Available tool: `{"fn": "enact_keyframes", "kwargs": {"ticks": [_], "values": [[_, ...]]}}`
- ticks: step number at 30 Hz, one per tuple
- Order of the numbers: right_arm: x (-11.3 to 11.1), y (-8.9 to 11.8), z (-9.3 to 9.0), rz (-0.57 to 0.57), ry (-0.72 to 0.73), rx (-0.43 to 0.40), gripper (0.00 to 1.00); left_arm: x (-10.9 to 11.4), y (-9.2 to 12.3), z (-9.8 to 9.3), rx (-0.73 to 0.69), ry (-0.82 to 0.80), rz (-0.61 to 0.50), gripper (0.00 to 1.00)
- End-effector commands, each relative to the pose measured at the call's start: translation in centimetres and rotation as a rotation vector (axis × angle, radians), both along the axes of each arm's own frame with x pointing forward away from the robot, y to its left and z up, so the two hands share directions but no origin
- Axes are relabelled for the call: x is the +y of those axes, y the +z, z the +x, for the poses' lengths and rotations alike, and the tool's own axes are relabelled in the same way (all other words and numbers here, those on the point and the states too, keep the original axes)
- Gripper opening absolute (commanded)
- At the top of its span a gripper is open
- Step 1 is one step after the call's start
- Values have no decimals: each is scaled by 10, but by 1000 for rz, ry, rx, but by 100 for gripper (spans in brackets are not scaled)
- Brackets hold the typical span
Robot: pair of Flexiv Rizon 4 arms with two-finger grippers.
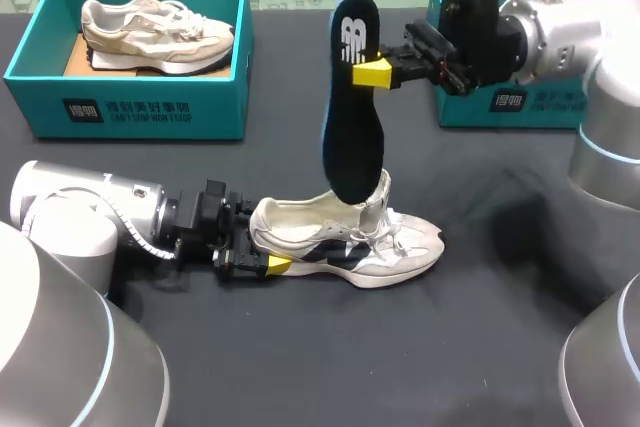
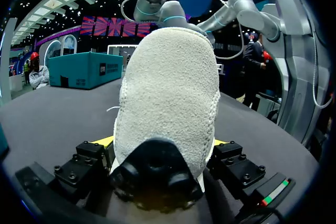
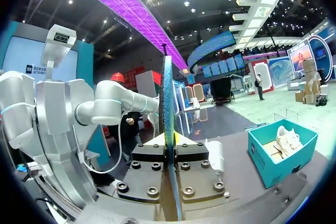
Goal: Take the shoe out of the shoebox, open the shoe tongue, remove and reinsert the insole, then place the shoe into the shoebox
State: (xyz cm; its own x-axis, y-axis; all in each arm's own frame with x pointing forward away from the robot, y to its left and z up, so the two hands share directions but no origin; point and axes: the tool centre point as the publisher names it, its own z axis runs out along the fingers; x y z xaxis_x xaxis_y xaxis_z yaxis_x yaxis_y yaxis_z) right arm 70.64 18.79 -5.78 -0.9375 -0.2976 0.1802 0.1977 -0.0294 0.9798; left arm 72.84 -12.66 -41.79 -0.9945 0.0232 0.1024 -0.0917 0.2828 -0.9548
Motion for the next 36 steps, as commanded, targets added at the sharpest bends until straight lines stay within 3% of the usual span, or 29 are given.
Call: {"fn": "enact_keyframes", "kwargs": {"ticks": [1, 6, 9, 14, 20, 33, 36], "values": [[-5, 1, -14, -9, -57, 2, 0, -1, -2, 1, 0, 1, 0, 0], [-6, 6, -15, 9, -78, 10, 0, -1, -2, 1, 0, 1, 0, 0], [-14, 13, -21, -11, -166, 105, 0, -1, -2, 1, 0, 1, 0, 0], [-29, 21, -36, -54, -281, 185, 0, -1, -2, 1, 0, 1, 0, 0], [-50, 27, -58, -112, -320, 274, 0, -1, -2, 1, 0, 1, 0, 0], [-50, 27, -58, -112, -320, 274, 0, -1, -2, 1, 0, 1, 0, 0], [-55, 30, -58, -151, -367, 334, 0, -1, -2, 1, 0, 1, 0, 0]]}}
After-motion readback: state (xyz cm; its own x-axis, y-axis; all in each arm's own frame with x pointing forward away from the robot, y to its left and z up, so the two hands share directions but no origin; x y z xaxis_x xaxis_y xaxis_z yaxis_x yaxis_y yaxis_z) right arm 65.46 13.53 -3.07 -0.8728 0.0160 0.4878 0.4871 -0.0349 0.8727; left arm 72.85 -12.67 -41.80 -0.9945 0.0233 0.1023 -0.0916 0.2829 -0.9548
